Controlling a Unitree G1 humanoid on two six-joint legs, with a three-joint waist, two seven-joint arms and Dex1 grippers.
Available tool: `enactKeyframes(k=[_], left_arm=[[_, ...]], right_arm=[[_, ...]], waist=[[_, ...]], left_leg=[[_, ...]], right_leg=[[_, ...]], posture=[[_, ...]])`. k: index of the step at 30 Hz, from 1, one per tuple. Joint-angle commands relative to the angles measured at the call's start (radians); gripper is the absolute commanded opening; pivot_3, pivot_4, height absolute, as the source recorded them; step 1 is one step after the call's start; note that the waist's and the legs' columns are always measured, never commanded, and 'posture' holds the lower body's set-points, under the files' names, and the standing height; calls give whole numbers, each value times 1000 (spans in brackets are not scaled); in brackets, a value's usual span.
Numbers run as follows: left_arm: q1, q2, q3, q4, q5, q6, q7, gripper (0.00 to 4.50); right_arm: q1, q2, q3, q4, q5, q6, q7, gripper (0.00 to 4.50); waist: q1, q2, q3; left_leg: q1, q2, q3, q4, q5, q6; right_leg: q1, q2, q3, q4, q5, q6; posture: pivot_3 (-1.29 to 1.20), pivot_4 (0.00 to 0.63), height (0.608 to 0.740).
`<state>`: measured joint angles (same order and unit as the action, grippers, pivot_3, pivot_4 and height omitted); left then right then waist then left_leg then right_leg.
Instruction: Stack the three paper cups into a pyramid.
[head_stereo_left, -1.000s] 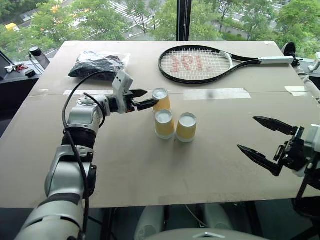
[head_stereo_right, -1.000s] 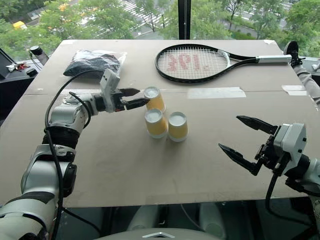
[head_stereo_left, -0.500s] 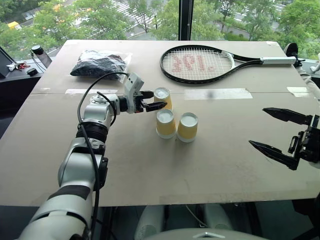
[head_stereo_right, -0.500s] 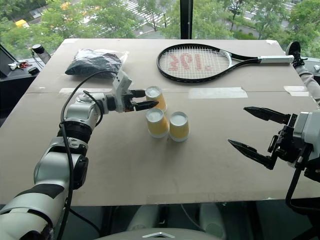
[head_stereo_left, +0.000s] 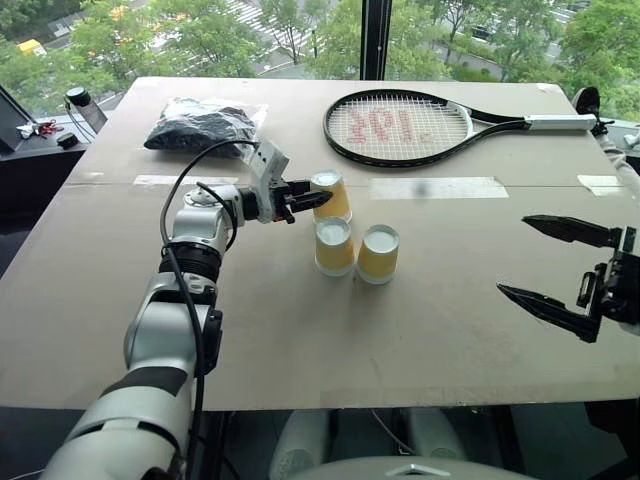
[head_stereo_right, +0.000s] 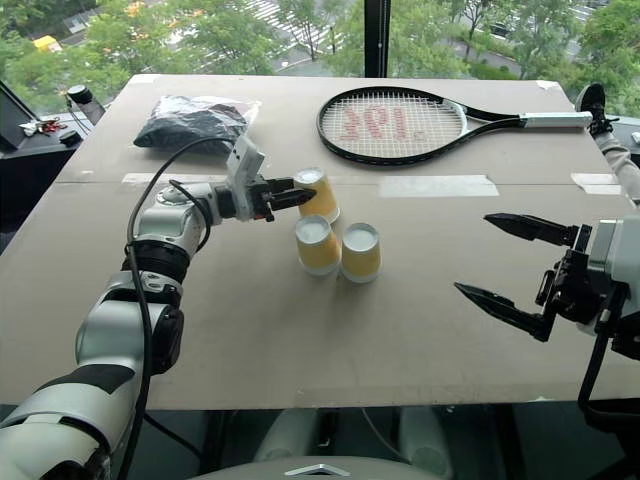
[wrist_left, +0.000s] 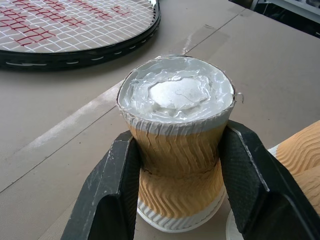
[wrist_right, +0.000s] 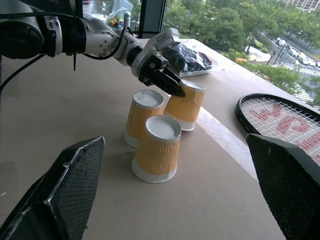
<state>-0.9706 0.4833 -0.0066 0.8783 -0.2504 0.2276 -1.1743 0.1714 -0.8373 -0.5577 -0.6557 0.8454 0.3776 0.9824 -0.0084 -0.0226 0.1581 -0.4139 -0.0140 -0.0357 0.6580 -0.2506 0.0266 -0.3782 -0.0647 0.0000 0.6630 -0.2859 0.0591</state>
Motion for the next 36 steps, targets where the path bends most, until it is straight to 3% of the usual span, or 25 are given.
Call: enactKeyframes(k=[1, 5, 10, 14, 27, 36], left_arm=[[-26, 38, 54, -103, -49, 47, -26, 1786], [-31, 56, 81, -262, -114, 145, -56, 1786], [13, 96, 47, -611, -234, 360, -123, 1786], [55, 92, 2, -731, -233, 376, -118, 1786], [94, 117, -89, -763, -150, 268, -126, 1786], [132, 145, -90, -783, -134, 228, -137, 1786]], right_arm=[[14, 11, -13, -38, 7, -7, -16, 4500], [30, 21, -16, -48, 9, -8, -27, 4500], [93, 49, -47, -72, 15, -12, -37, 4500], [134, 62, -57, -80, 8, -20, -34, 4500], [299, 112, -143, -104, -6, -60, -12, 4500], [322, 128, -138, -103, -16, -82, -18, 4500]], waist=[[-1, 0, 0], [-2, 0, 0], [0, 0, 0], [-1, 1, -1], [0, 1, -1], [-1, 1, -1]], left_leg=[[0, 0, 0, 0, 0, 0], [-1, 0, -1, 1, 0, 0], [-1, 0, -2, 2, 1, -1], [0, 0, -1, 3, 1, -2], [0, 0, -1, 5, 0, 0], [0, 0, -1, 5, -1, 1]], right_leg=[[0, 0, 0, 0, 0, 0], [0, 0, 0, 0, 0, 0], [0, 0, -1, 0, 0, 0], [2, -1, 0, 1, 0, 0], [2, 0, 0, 2, 0, 0], [2, 0, 0, 2, 0, 0]], posture=[[0, 150, 740], [0, 150, 740], [0, 150, 740], [0, 150, 740], [0, 150, 740], [0, 150, 740]])
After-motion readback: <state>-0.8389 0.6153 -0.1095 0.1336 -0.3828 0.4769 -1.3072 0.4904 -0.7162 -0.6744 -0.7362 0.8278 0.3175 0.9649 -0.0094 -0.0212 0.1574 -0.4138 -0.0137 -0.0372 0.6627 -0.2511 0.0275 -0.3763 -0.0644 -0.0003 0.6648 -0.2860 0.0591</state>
